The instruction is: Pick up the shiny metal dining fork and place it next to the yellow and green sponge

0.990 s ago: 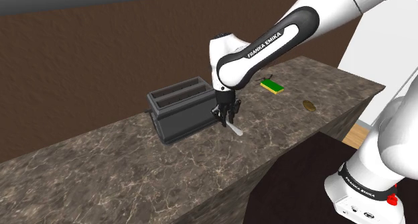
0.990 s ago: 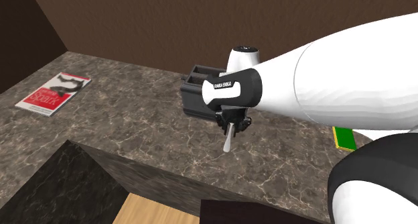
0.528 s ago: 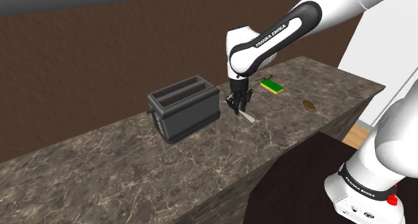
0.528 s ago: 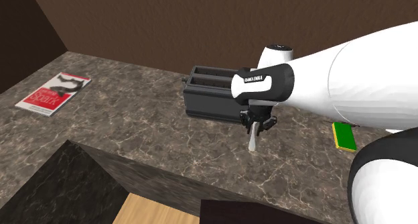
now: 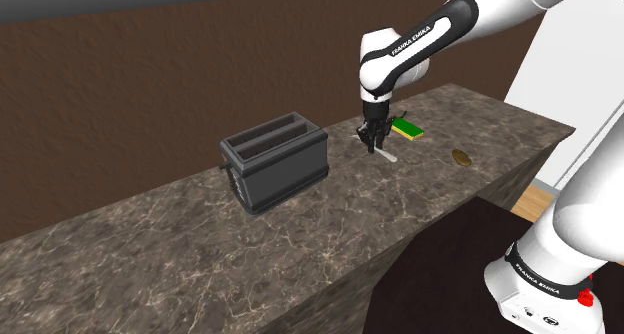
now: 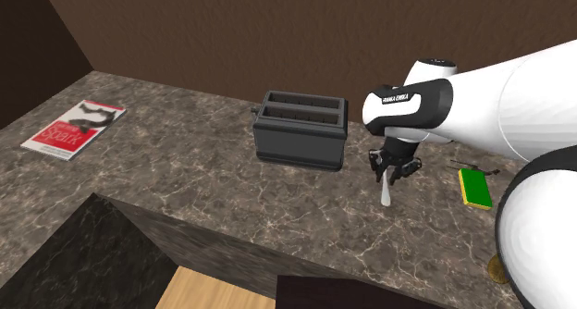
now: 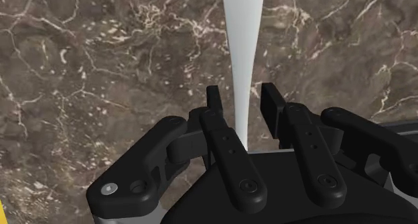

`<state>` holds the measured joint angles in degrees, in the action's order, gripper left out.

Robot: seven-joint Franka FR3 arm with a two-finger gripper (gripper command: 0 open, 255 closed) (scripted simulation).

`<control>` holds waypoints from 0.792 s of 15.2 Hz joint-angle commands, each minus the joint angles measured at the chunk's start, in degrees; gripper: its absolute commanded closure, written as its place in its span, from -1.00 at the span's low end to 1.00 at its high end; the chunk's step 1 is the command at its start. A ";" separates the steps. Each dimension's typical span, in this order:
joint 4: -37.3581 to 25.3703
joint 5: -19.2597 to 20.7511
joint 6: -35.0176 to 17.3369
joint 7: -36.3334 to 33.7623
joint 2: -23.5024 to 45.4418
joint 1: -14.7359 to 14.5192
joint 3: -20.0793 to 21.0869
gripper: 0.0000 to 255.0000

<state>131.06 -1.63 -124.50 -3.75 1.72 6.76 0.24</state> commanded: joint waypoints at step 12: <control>-12.34 1.26 2.84 16.78 9.61 9.55 -7.99 1.00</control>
<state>120.03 -0.40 -122.32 11.73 10.69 15.56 -7.22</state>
